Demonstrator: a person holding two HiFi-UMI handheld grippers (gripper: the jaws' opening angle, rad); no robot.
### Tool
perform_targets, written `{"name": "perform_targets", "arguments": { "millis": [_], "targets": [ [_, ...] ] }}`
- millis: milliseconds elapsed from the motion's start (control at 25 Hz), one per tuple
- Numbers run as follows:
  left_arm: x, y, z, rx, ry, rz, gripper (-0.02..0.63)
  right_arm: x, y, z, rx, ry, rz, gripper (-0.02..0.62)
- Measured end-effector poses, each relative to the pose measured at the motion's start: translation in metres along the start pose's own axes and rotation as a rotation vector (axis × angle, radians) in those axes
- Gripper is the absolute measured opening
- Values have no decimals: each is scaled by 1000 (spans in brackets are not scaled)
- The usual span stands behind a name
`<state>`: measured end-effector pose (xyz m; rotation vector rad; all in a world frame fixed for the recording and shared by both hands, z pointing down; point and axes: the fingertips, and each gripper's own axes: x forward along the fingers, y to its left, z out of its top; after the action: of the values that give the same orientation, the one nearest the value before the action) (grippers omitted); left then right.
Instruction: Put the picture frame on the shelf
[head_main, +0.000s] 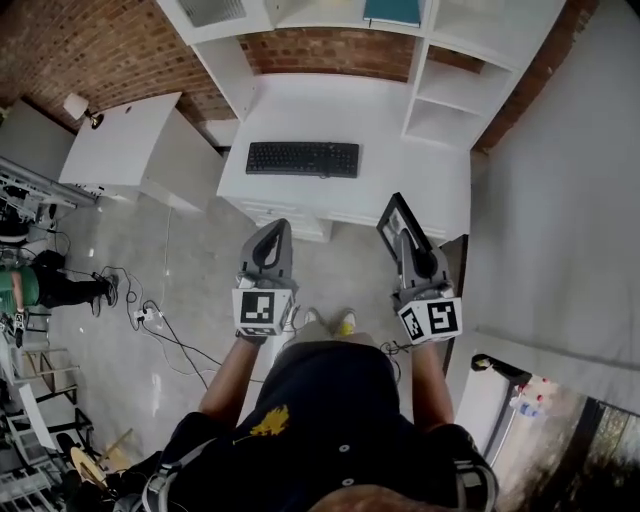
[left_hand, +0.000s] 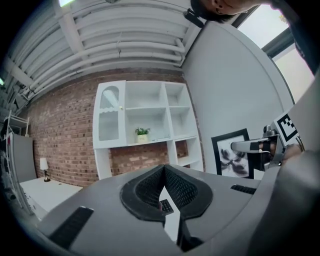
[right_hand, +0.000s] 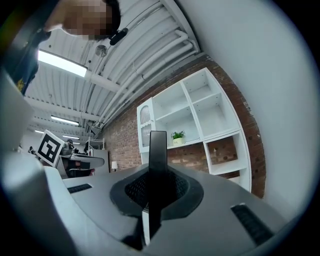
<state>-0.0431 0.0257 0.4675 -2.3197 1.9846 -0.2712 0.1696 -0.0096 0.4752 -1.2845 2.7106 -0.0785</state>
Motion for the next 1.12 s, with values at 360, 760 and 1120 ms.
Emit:
{"name": "perform_targets", "arguments": {
  "millis": [360,760,1120],
  "targets": [
    [43,4,7,6,-32,-14,18,34,-17,2,-18,4,18,14],
    [111,56,8,-32,-73,-50,18,104,-22,11,-27,20,-13,15],
    [168,111,11,-49,-84,-114,18,189,-15,25,-69,25,-18,15]
  ]
}}
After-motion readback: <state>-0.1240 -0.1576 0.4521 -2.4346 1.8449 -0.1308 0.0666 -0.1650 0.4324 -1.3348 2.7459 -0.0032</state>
